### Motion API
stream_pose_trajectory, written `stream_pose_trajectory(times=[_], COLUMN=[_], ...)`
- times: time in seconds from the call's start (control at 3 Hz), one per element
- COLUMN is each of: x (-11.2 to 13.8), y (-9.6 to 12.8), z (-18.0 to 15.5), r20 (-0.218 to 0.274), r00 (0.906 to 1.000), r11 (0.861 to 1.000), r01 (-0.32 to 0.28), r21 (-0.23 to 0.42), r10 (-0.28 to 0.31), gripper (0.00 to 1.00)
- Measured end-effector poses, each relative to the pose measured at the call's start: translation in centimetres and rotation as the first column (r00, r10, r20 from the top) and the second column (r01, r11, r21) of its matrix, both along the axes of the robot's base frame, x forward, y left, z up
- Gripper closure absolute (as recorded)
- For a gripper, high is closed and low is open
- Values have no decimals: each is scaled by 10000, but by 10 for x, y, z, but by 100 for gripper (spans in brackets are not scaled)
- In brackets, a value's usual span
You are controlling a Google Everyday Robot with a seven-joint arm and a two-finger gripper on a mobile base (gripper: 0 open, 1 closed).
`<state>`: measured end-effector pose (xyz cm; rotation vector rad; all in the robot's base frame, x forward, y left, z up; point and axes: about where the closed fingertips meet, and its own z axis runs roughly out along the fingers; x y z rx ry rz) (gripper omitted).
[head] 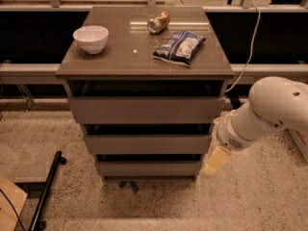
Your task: Open middle drawer
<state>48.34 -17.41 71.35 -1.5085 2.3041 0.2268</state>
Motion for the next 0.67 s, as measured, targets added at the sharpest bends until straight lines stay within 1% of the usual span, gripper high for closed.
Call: stream_pose_trajectory(times=[0.33,0.67], x=[4,13], y=[11,28], z=[-15,-40], r20=[39,44], r00=[10000,9981], r11=[9990,9955], r01=[-37,-624], r21=[446,712], r10=[36,622], gripper=[0,0])
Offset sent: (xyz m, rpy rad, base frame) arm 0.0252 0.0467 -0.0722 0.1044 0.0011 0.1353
